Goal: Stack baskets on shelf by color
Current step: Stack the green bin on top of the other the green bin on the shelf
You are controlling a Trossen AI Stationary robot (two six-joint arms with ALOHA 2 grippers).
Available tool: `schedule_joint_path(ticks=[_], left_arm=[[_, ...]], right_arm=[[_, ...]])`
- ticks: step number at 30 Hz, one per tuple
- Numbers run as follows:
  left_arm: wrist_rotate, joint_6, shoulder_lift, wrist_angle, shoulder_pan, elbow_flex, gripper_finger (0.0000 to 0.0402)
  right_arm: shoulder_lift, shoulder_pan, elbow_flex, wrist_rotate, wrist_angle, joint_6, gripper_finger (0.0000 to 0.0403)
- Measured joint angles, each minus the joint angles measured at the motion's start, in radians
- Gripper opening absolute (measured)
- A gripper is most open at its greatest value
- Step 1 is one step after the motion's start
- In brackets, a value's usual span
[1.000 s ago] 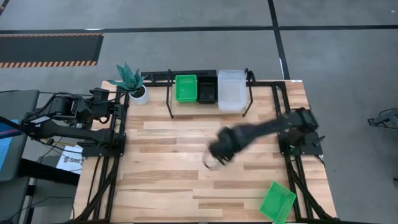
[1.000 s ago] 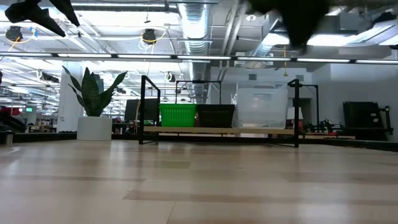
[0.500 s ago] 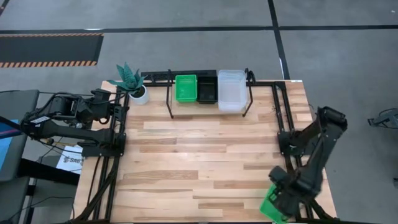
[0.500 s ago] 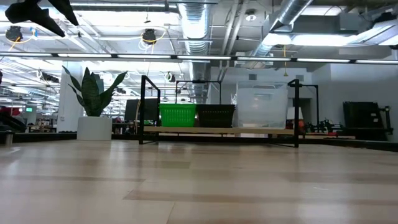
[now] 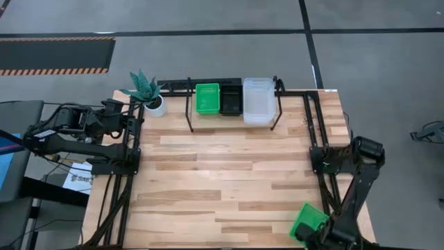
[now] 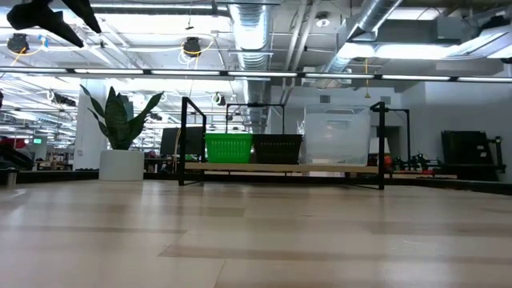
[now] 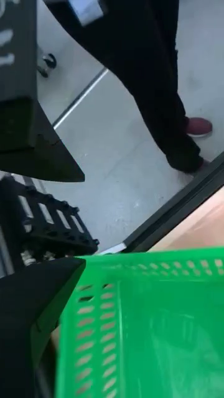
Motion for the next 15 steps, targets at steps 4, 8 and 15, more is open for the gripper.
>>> schedule_joint_path(ticks=[4, 8, 15], left_arm=[[-0.012, -0.005, 0.0, 0.0, 0.0, 0.0, 0.0236], [-0.015, -0.026, 0.0, 0.0, 0.0, 0.0, 0.0236], [-0.013, -0.037, 0.0, 0.001, 0.0, 0.0, 0.0236]], right_arm=[[0.073, -0.013, 0.009, -0.006, -0.016, 0.008, 0.023], [0.107, -0.025, 0.032, -0.001, -0.017, -0.01, 0.023], [0.108, -0.031, 0.097, 0.05, -0.128, -0.09, 0.023]])
